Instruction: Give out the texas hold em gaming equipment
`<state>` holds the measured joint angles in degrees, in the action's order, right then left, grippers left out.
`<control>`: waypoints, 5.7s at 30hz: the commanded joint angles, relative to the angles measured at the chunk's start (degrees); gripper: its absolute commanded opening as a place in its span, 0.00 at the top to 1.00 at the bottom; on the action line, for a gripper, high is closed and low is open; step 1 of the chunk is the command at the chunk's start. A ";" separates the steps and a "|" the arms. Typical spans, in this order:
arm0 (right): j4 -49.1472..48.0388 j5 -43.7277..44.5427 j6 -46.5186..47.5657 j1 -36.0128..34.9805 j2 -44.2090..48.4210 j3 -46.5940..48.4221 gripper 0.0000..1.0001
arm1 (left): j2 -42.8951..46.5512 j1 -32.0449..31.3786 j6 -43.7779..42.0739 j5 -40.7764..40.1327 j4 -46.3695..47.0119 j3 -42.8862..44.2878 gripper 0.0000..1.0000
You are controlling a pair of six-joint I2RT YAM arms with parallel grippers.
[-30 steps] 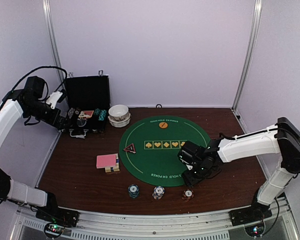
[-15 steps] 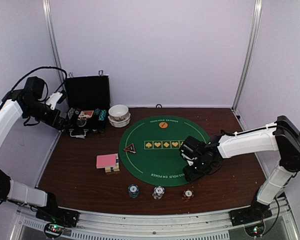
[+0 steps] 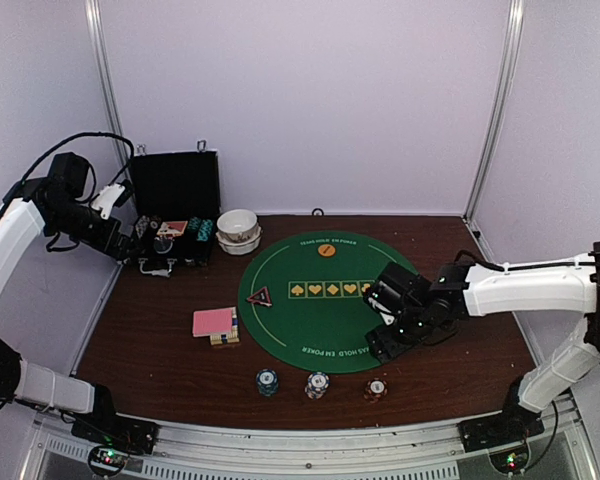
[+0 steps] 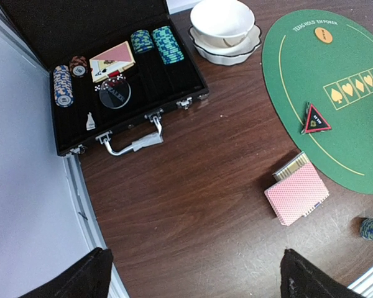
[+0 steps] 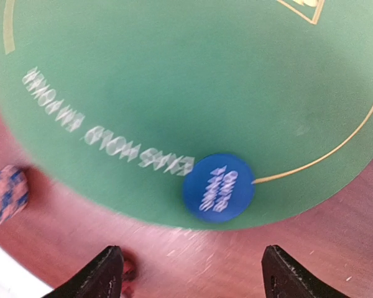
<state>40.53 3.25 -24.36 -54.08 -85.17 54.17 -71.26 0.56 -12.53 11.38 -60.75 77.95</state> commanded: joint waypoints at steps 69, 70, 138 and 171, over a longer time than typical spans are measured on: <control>8.16 -1.02 -4.01 -13.64 -4.62 8.18 0.72 | 1.78 0.41 -2.45 0.92 -0.56 1.83 0.02; 8.99 -0.29 -3.72 -13.64 -4.74 9.46 0.72 | 1.88 0.41 -2.57 0.93 -0.55 1.81 0.03; 7.39 3.66 7.41 23.51 -55.92 78.81 0.25 | 2.05 0.41 -2.14 2.07 -1.31 1.22 0.02; 2.92 -1.64 -11.15 -9.22 -0.31 1.42 0.10 | 1.35 0.41 -5.85 -3.33 -0.83 3.79 0.03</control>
<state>42.52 3.42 -33.43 -62.24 -86.13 58.48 -70.02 0.56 -17.56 7.64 -61.71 79.35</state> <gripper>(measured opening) 0.908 0.976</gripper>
